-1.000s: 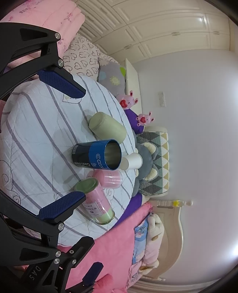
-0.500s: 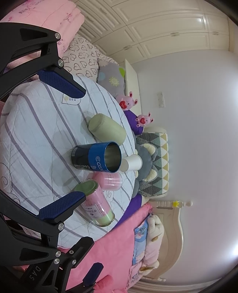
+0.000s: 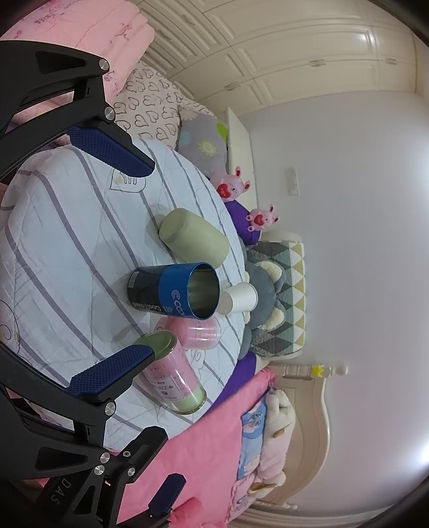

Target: Flip cup upright

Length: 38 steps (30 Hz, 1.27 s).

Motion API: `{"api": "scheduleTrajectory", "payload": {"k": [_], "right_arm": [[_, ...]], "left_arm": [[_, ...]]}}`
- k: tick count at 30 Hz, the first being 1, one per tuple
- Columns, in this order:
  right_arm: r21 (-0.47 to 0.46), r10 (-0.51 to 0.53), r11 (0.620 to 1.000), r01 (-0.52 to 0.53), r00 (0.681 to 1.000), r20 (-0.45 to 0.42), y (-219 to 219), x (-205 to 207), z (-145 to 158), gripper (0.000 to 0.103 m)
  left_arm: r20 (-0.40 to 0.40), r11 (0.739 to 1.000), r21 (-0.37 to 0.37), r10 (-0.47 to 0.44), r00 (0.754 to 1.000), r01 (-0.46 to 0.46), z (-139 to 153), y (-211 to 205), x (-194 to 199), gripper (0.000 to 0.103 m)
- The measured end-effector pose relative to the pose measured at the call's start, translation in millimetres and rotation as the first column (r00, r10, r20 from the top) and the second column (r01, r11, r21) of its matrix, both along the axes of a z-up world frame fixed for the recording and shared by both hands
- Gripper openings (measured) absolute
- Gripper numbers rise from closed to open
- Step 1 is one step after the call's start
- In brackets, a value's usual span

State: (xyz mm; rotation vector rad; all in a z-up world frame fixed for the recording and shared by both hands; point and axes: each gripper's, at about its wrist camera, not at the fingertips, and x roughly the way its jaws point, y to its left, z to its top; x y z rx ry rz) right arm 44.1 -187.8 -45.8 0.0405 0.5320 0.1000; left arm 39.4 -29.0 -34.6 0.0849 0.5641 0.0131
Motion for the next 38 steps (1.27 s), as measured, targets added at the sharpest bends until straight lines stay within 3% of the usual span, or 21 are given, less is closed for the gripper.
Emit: {"api": "scheduleTrajectory", "payload": {"k": [38], "right_arm": [[-0.026,-0.008,1.0,0.008,1.0,-0.027,2.4,20.7,-7.5,0.085]], "left_arm": [[-0.024,1.0,-0.002,-0.006,1.0,0.006,-8.7,4.1,19.0,0.103]]}}
